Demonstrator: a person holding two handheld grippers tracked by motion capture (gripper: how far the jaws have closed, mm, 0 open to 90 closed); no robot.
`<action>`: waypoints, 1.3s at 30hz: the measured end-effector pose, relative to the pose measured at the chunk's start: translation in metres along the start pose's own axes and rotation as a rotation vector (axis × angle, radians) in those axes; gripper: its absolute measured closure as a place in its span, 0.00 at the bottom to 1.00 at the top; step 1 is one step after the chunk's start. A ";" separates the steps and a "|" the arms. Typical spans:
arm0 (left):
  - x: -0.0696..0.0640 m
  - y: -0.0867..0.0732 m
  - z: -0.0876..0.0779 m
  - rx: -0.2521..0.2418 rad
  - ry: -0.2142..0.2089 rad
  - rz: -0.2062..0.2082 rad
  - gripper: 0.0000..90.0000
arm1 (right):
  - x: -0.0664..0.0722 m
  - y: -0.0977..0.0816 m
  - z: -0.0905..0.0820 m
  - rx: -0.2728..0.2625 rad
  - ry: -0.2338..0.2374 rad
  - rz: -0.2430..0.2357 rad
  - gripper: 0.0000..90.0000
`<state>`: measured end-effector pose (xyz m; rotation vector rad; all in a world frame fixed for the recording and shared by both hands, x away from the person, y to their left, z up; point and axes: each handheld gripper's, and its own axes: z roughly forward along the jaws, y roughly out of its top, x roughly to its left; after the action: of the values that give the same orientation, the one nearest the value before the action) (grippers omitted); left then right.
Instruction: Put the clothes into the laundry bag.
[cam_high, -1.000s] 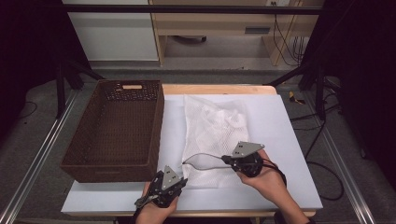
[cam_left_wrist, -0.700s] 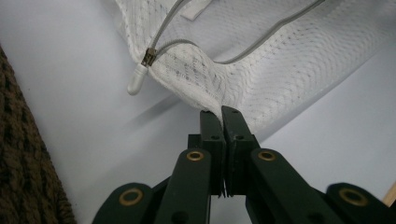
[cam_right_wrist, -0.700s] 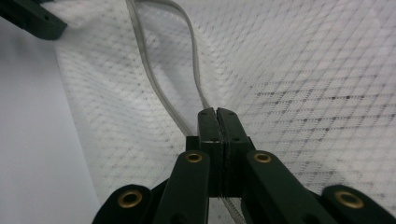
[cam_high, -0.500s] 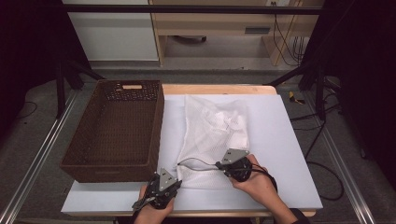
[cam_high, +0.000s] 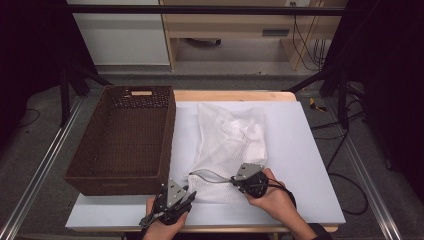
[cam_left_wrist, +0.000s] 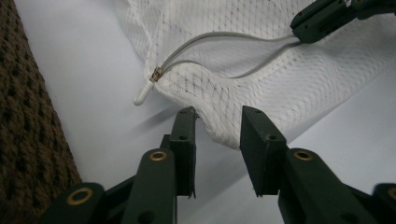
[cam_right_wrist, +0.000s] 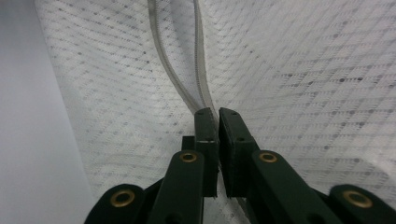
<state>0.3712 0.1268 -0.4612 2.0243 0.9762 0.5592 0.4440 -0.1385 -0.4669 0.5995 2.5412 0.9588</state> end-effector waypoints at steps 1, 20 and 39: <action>0.000 0.001 -0.001 -0.007 -0.001 -0.005 0.71 | 0.000 0.000 0.000 -0.001 -0.001 0.001 0.94; -0.002 0.011 0.002 -0.097 -0.028 0.019 0.45 | 0.004 -0.002 -0.001 -0.034 -0.028 0.009 0.53; -0.002 0.013 0.003 -0.124 -0.057 0.005 0.24 | 0.002 -0.001 -0.013 -0.068 -0.055 0.017 0.14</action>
<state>0.3780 0.1184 -0.4523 1.9223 0.8811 0.5488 0.4361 -0.1452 -0.4591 0.6198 2.4491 1.0162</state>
